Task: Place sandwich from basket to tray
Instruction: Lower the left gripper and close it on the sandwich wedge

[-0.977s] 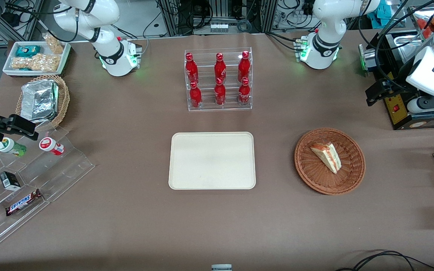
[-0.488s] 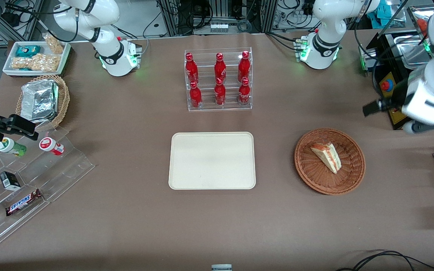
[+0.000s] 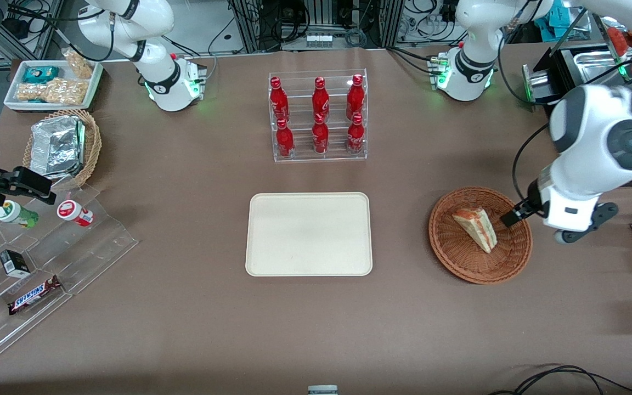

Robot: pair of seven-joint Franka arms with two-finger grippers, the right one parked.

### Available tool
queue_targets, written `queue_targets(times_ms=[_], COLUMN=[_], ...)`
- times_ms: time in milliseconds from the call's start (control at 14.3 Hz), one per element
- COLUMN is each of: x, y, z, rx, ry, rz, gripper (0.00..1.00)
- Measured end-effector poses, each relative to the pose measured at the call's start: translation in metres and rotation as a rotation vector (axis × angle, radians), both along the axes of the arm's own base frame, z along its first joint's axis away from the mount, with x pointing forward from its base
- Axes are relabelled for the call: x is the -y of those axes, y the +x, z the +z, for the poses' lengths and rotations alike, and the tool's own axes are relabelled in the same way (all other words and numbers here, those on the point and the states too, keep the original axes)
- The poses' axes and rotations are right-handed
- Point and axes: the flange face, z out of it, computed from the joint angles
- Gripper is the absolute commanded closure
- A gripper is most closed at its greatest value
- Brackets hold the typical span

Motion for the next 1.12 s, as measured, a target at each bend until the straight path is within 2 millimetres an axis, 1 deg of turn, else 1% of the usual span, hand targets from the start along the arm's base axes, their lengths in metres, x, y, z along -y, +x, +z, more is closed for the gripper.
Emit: queue_targets(times_ms=[209, 419, 558, 698, 1116], x=[0.004, 0.006, 0.007, 0.007, 0.009], y=[-0.012, -0.025, -0.03, -0.03, -0.027], z=[-0.048, -0.085, -0.106, -0.121, -0.142], rx=[0.058, 0.067, 0.052, 0.043, 0.049], ry=[-0.015, -0.031, -0.039, -0.047, -0.066], rz=[0.063, 0.071, 0.091, 0.104, 0.149], gripper=[0.0, 0.0, 0.0, 0.0, 0.0])
